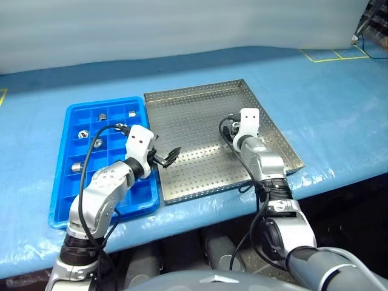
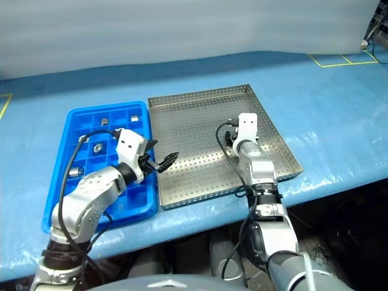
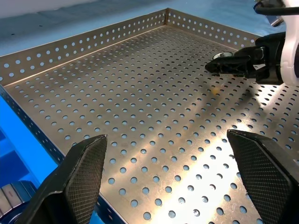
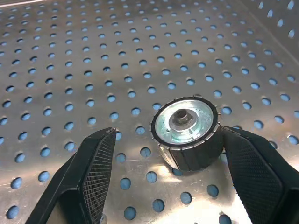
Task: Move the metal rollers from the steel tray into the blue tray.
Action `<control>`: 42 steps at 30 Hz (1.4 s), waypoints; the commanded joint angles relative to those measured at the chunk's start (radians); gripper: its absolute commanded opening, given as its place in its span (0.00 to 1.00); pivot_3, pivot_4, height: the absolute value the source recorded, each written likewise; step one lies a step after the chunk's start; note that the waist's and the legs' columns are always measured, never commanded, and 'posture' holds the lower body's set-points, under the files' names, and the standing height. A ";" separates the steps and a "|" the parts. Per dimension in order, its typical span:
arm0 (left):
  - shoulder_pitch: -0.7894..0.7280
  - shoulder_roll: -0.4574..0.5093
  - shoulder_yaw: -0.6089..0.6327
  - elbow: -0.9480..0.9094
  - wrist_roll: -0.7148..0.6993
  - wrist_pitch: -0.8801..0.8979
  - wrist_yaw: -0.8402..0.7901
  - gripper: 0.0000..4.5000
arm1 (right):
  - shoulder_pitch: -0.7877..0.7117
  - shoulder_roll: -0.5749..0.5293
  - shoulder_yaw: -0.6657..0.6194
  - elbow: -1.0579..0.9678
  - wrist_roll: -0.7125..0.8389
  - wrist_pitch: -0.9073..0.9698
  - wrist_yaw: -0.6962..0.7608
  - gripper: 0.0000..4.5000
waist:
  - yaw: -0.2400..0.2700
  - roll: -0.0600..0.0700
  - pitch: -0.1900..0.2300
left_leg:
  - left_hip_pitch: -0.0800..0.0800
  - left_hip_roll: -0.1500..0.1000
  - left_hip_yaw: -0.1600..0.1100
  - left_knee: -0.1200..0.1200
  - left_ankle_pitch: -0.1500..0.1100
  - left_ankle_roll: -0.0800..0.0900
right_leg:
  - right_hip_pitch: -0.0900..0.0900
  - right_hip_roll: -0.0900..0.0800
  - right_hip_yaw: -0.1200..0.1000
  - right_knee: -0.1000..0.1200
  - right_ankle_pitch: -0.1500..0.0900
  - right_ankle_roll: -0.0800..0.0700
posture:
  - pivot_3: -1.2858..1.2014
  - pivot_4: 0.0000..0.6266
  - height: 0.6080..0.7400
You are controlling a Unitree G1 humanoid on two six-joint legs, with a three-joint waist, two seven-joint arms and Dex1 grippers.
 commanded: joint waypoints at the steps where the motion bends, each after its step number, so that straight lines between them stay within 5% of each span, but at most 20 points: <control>1: -0.006 -0.013 0.015 -0.073 -0.007 0.004 0.025 1.00 | -0.037 -0.005 -0.026 0.079 0.007 -0.110 -0.014 0.83 | 0.000 0.000 0.000 | 0.000 0.000 0.000 0.000 0.000 0.000 | 0.000 0.000 0.000 0.000 0.000 0.000 | 0.45 0.24 1.00; 8: 0.015 -0.012 0.011 -0.085 -0.008 0.016 0.037 1.00 | -0.067 -0.006 -0.042 0.226 0.020 -0.218 -0.007 0.83 | -0.004 0.000 0.000 | 0.002 0.000 0.000 0.000 0.000 0.000 | 0.003 0.000 0.000 -0.001 0.001 0.001 | 0.45 0.24 1.00; 14: 0.033 0.010 0.030 -0.089 -0.006 0.026 0.040 1.00 | -0.048 0.007 -0.018 0.195 0.023 -0.219 0.031 0.43 | -0.007 0.000 0.000 | 0.002 0.000 0.000 0.001 0.000 0.001 | 0.004 0.000 0.001 -0.001 0.001 0.001 | 0.45 0.24 1.00; 20: 0.061 0.070 0.075 -0.117 -0.006 0.046 0.032 1.00 | 0.009 0.006 0.036 0.053 0.012 -0.162 0.078 0.42 | -0.007 0.001 0.000 | 0.002 0.001 -0.001 0.000 0.000 0.001 | 0.003 0.001 0.001 -0.001 0.001 0.001 | 0.45 0.24 1.00; 26: 0.172 0.242 0.228 -0.282 -0.053 0.121 -0.040 1.00 | 0.171 -0.035 0.260 -0.606 0.179 0.195 0.357 0.42 | -0.002 0.005 0.002 | -0.002 0.004 -0.001 -0.002 0.000 0.001 | -0.003 0.001 0.001 0.000 0.000 0.000 | 0.47 0.24 1.00; 31: 0.265 0.335 0.386 -0.343 -0.079 0.155 -0.096 1.00 | 0.212 -0.049 0.433 -0.920 0.315 0.385 0.469 0.42 | 0.024 0.005 0.002 | 0.001 0.006 -0.001 -0.002 0.000 0.000 | -0.001 0.001 -0.002 0.000 -0.004 -0.007 | 0.48 0.24 1.00; 42: 0.397 0.417 0.515 -0.330 -0.010 0.169 -0.107 1.00 | 0.174 0.045 0.636 -0.857 0.308 0.440 0.454 0.42 | 0.090 0.002 0.000 | 0.001 0.005 -0.001 -0.002 0.000 -0.001 | -0.003 -0.004 -0.007 -0.001 -0.006 -0.011 | 0.51 0.24 1.00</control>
